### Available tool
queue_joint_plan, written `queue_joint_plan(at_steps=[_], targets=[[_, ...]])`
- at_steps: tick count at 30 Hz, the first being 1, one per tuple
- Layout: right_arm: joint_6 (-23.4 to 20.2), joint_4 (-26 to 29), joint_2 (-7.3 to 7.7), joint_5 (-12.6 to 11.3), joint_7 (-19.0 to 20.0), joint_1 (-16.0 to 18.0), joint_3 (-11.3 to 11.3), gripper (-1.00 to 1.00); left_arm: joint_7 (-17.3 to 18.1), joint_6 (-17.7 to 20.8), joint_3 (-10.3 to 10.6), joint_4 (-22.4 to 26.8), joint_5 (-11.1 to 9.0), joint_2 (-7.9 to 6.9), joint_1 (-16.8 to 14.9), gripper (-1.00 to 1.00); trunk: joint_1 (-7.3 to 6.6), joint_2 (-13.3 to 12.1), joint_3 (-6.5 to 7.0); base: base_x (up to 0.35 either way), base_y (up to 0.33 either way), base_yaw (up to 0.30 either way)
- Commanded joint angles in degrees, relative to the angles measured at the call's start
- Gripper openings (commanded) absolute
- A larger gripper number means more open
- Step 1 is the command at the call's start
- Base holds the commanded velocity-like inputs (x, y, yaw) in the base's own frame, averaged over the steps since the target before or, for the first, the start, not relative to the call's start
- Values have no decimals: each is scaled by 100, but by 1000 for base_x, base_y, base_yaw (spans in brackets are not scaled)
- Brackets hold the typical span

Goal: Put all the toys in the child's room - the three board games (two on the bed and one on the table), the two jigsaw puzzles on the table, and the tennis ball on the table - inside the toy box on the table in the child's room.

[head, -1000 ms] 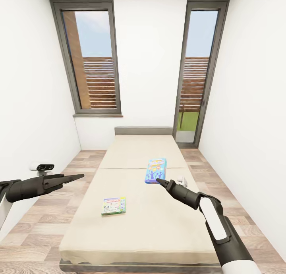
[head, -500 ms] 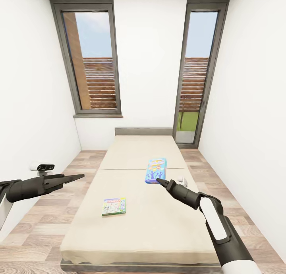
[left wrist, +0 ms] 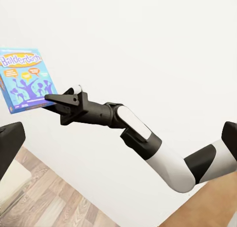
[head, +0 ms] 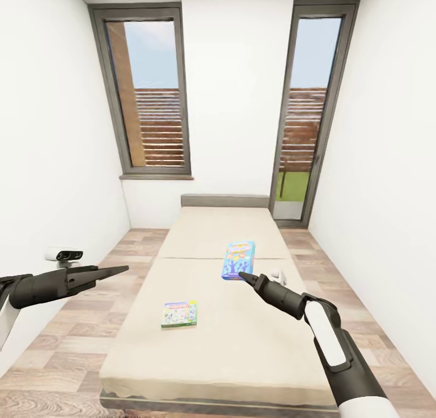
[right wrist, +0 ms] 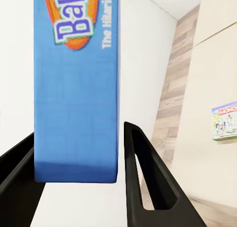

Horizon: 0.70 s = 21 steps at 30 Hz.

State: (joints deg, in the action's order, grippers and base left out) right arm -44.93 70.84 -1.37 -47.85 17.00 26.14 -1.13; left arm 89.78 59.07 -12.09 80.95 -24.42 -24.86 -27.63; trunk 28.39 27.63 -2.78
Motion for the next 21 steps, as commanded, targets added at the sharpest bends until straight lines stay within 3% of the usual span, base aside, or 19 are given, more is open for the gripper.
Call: queue_joint_plan(at_steps=[1, 12, 21], targets=[[-29, -5, -6, 3, 15, 5, -14, -100, 22, 61, 0, 0, 2, -2, -6, 100, -19, -30, 6, 0, 0, 140], [-27, -22, -4, 3, 22, 5, -26, -100, 22, 63, 6, 0, 5, 0, -6, 100, -261, -471, 203, 0, 0, 42], [-25, -22, -1, 4, 22, 5, -27, -100, 22, 69, 7, 0, 7, 6, -6, 100, -261, -471, 203, 0, 0, 0]])
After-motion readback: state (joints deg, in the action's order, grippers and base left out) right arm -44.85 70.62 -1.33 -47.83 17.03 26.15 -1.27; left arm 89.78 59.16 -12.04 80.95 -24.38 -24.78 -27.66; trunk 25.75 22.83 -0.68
